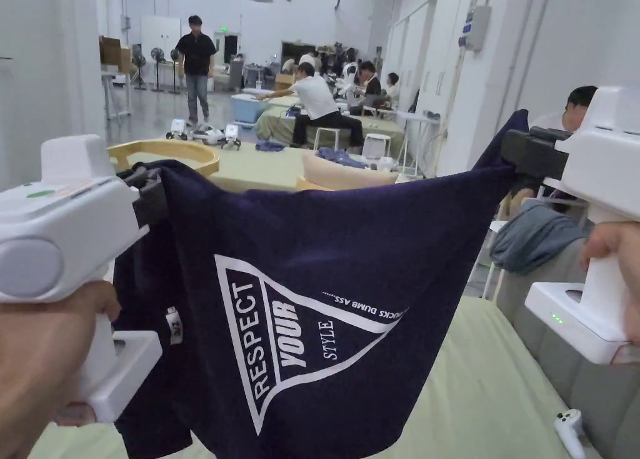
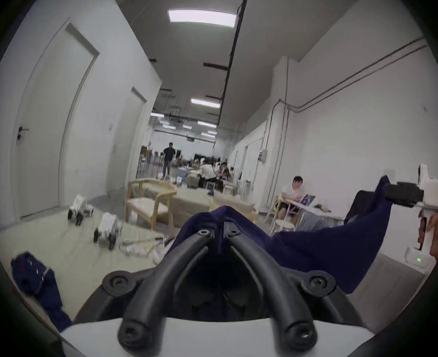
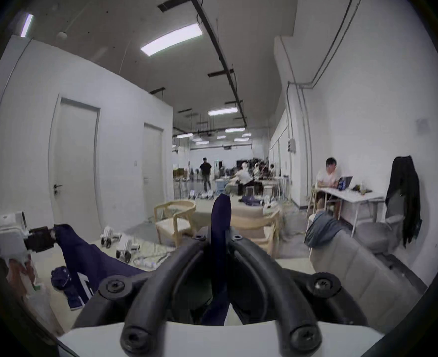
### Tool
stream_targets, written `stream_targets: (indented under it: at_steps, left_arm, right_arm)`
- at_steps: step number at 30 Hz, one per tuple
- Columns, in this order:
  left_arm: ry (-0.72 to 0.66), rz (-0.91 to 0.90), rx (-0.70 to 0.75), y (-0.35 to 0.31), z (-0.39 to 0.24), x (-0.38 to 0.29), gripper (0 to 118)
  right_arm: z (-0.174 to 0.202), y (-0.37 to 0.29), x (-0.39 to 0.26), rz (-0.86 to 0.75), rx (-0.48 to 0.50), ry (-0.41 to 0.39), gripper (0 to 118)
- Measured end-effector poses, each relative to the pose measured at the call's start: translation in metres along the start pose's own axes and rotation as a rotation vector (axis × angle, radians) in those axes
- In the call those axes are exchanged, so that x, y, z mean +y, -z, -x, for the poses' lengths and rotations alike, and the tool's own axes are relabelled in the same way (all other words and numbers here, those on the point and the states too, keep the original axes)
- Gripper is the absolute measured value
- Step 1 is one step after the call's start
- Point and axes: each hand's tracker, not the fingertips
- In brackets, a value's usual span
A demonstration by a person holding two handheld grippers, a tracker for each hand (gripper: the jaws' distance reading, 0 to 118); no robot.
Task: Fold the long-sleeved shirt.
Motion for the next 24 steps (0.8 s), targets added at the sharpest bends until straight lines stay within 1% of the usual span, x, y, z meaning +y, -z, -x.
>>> stream_targets:
  at_steps: [2,3,5,6,7,8,10,12,14,16,20,22,24]
  left_arm:
    - [0.034,-0.03,0.009,0.012,-0.007,0.034,7]
    - [0.063,-0.045,0.012,0.019,-0.014,0.058,7]
    - [0.095,-0.057,0.015,0.027,-0.021,0.084,7]
    - [0.141,-0.082,0.031,0.034,-0.026,0.099,7]
    - [0.153,-0.093,0.037,0.038,-0.03,0.114,7]
    - [0.134,-0.093,0.032,0.043,-0.034,0.13,7]
    - [0.126,-0.115,0.027,0.054,-0.04,0.159,7]
    - [0.169,-0.137,0.056,0.067,-0.05,0.187,7]
    - [0.183,-0.149,0.071,0.082,-0.054,0.21,7]
    - [0.182,-0.146,0.079,0.096,-0.059,0.231,7]
    - [0.221,-0.142,0.113,0.131,-0.066,0.261,7]
    - [0.198,-0.148,0.119,0.15,-0.066,0.27,7]
    - [0.209,-0.155,0.132,0.169,-0.069,0.275,7]
  right_arm:
    - [-0.001,-0.003,0.021,-0.03,-0.013,0.009,7]
    - [-0.001,-0.003,0.035,-0.051,-0.035,0.019,7]
    - [0.0,-0.003,0.051,-0.063,-0.041,0.014,7]
    - [0.001,-0.001,0.061,-0.073,-0.071,0.005,7]
    - [0.001,0.002,0.072,-0.073,-0.08,0.007,7]
    - [0.0,0.004,0.081,-0.081,-0.074,0.012,7]
    - [0.001,0.01,0.1,-0.091,-0.098,0.014,7]
    - [0.001,0.02,0.12,-0.109,-0.12,0.018,7]
    - [0.0,0.033,0.138,-0.119,-0.133,0.022,7]
    - [0.0,0.047,0.155,-0.124,-0.147,0.02,7]
    - [-0.001,0.075,0.181,-0.133,-0.163,0.026,7]
    - [-0.003,0.09,0.19,-0.129,-0.182,0.026,7]
    - [-0.009,0.106,0.196,-0.135,-0.177,0.057,7]
